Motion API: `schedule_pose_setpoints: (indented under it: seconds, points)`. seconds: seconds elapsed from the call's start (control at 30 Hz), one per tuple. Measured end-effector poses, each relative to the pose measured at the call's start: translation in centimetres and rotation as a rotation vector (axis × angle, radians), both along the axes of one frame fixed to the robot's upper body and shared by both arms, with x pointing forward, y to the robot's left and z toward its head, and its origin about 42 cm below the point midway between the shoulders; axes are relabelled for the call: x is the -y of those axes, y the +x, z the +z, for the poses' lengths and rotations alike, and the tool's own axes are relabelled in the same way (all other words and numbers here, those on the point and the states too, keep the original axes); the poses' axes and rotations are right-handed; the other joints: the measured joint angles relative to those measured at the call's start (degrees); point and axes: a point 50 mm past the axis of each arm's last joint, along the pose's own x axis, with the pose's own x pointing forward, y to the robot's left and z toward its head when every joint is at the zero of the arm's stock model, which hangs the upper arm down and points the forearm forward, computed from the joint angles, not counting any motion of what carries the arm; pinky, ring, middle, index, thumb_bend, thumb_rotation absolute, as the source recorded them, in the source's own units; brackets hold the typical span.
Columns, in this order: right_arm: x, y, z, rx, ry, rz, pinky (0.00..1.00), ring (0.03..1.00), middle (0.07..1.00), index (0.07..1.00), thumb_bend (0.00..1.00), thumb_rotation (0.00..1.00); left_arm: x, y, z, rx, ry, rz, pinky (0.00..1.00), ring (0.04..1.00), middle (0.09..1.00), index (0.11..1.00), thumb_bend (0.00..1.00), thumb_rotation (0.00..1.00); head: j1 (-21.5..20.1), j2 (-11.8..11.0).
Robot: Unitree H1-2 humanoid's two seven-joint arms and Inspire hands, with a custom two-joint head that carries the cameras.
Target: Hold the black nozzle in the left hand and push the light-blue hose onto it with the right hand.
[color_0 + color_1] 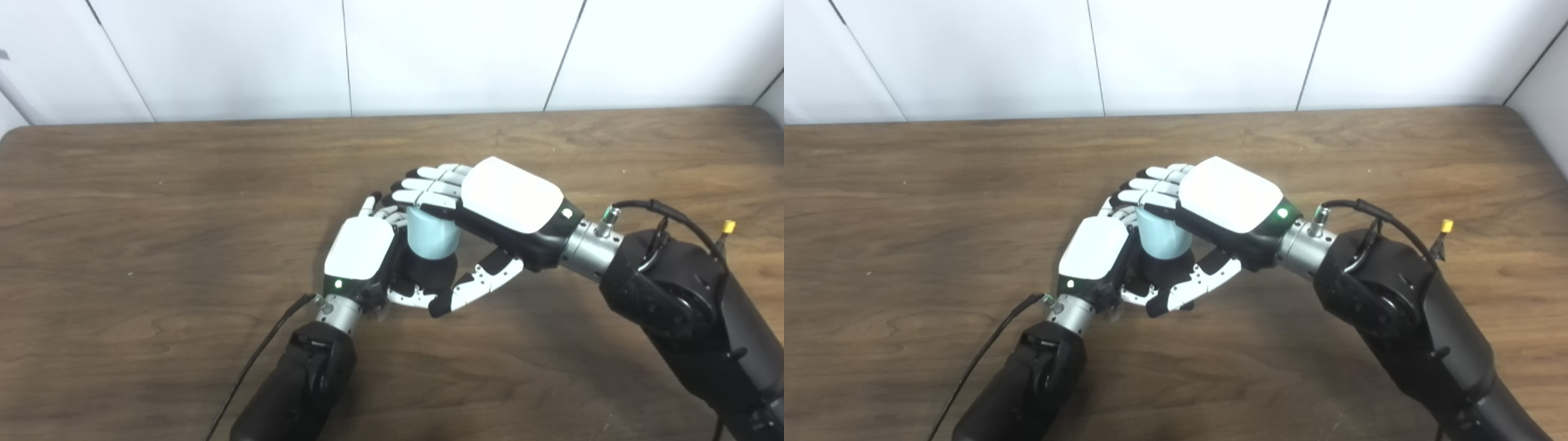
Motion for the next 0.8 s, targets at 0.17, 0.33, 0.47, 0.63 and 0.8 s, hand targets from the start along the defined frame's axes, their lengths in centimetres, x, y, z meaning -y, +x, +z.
schedule_pose_setpoints:
  seconds: [0.17, 0.33, 0.47, 0.63, 0.8]
  points:
    - [-0.1, 0.0, -0.1, -0.002, -0.002, 0.001, 0.94, 0.933, 0.909, 0.913, 0.74, 0.92, 0.0, 0.0, 0.0, 0.000, -0.001, -0.001, 1.00, 0.840, 0.732, 0.483, 0.52, 0.05, 0.0, -0.1]
    - [0.0, 0.0, 0.0, 0.000, -0.004, -0.004, 0.92, 0.958, 0.959, 0.955, 0.72, 0.92, 0.0, 0.0, 0.0, 0.001, 0.000, 0.000, 1.00, 0.841, 0.737, 0.483, 0.52, 0.05, 0.1, -0.2]
    - [0.2, -0.2, 0.4, -0.009, 0.007, -0.012, 0.97, 0.992, 0.990, 0.975, 0.70, 0.92, 0.1, 0.0, 0.0, 0.000, -0.001, 0.001, 1.00, 0.840, 0.733, 0.483, 0.52, 0.05, 0.0, -0.4]
    - [0.5, -0.5, 1.3, -0.036, 0.014, -0.020, 0.99, 1.000, 0.999, 0.990, 0.69, 0.97, 0.2, 0.0, 0.0, 0.001, -0.001, -0.004, 1.00, 0.840, 0.732, 0.481, 0.52, 0.05, 0.1, -0.5]
    - [1.0, -0.2, 2.3, -0.050, 0.023, -0.031, 0.99, 1.000, 1.000, 0.997, 0.69, 0.99, 0.2, 0.0, 0.1, 0.004, -0.004, -0.006, 1.00, 0.845, 0.732, 0.482, 0.52, 0.05, 0.1, -0.6]
